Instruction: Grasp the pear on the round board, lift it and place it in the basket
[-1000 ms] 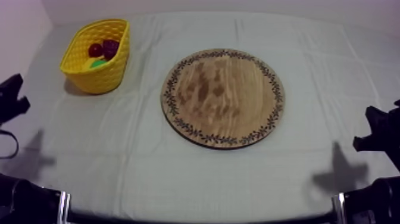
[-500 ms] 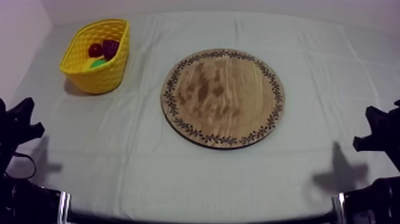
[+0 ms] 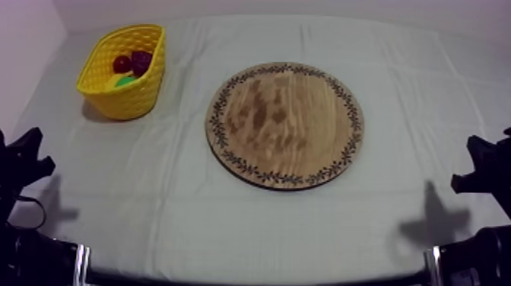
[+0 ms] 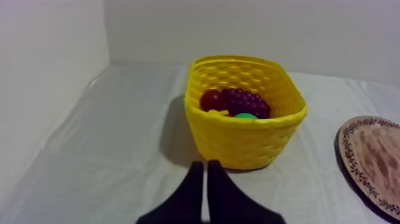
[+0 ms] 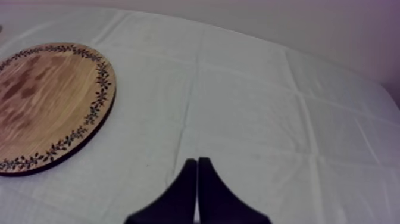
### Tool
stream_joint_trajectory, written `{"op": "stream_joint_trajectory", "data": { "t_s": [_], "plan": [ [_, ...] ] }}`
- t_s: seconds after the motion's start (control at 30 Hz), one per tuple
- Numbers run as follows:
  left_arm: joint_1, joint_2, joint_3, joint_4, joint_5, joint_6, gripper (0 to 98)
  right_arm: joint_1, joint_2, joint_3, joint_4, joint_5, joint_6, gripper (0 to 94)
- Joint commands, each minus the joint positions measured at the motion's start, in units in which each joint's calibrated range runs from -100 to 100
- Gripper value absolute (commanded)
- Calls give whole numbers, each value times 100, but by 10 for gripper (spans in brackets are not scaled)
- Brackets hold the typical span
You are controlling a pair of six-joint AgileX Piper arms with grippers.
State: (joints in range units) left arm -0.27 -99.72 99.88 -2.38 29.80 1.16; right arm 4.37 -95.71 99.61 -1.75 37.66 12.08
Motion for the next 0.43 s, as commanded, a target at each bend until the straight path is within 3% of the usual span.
{"op": "stream_joint_trajectory", "data": {
  "t_s": [0.0,0.4],
  "plan": [
    [-8,-2,1,-2,45,37,0,0,-5,5,2,0,1,3],
    [-20,-2,1,5,83,40,0,0,-5,5,2,0,1,3]
  ]
}}
